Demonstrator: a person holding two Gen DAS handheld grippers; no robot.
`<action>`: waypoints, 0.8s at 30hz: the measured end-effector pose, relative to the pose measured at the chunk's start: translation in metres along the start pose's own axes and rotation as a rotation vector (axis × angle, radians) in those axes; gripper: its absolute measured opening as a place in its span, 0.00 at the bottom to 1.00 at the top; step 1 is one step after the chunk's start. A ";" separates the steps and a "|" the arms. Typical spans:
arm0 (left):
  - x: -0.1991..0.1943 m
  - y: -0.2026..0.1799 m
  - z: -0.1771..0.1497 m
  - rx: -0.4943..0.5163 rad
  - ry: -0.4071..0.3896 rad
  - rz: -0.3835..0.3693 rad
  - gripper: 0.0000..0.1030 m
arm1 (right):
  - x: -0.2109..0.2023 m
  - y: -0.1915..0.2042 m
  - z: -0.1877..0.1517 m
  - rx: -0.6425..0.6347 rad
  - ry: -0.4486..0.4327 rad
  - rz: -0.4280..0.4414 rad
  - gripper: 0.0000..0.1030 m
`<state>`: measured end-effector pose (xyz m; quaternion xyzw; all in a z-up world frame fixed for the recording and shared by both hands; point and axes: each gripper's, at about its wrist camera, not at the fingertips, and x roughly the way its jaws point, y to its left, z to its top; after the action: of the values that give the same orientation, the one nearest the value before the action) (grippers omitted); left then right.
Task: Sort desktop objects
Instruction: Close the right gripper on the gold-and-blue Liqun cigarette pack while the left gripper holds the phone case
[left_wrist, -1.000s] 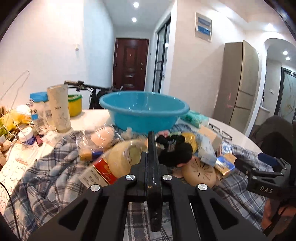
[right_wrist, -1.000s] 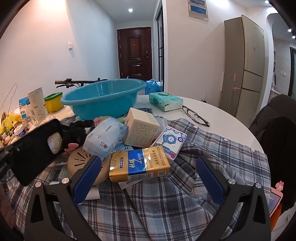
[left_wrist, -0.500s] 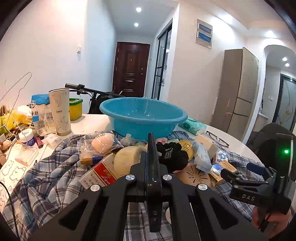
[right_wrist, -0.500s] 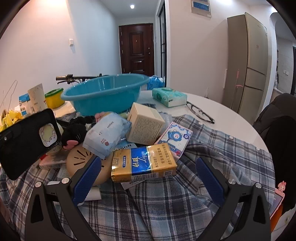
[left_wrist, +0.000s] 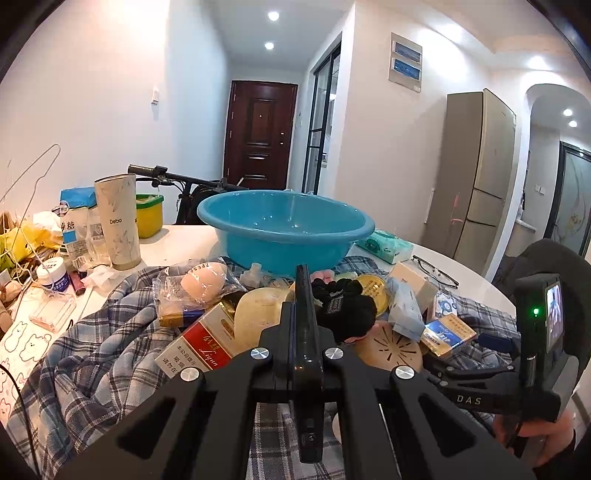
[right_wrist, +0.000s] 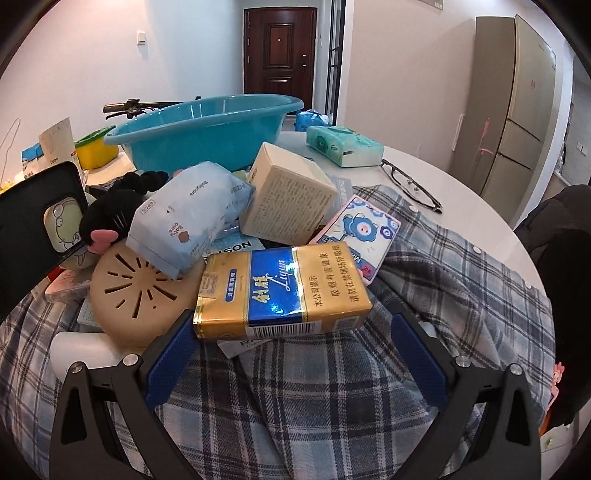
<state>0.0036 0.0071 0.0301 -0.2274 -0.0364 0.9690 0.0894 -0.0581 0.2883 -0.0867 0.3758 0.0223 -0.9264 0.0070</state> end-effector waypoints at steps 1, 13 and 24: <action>0.000 0.000 0.000 0.003 0.000 0.000 0.03 | -0.001 -0.001 0.000 0.001 -0.005 0.000 0.99; 0.001 -0.003 -0.001 0.002 0.005 0.004 0.03 | -0.010 -0.001 0.002 0.017 -0.035 0.071 0.83; -0.007 0.001 0.000 0.000 -0.010 0.005 0.03 | -0.042 -0.004 0.011 0.035 -0.131 0.102 0.83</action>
<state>0.0091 0.0051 0.0330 -0.2226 -0.0364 0.9704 0.0867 -0.0363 0.2912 -0.0493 0.3150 -0.0139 -0.9477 0.0492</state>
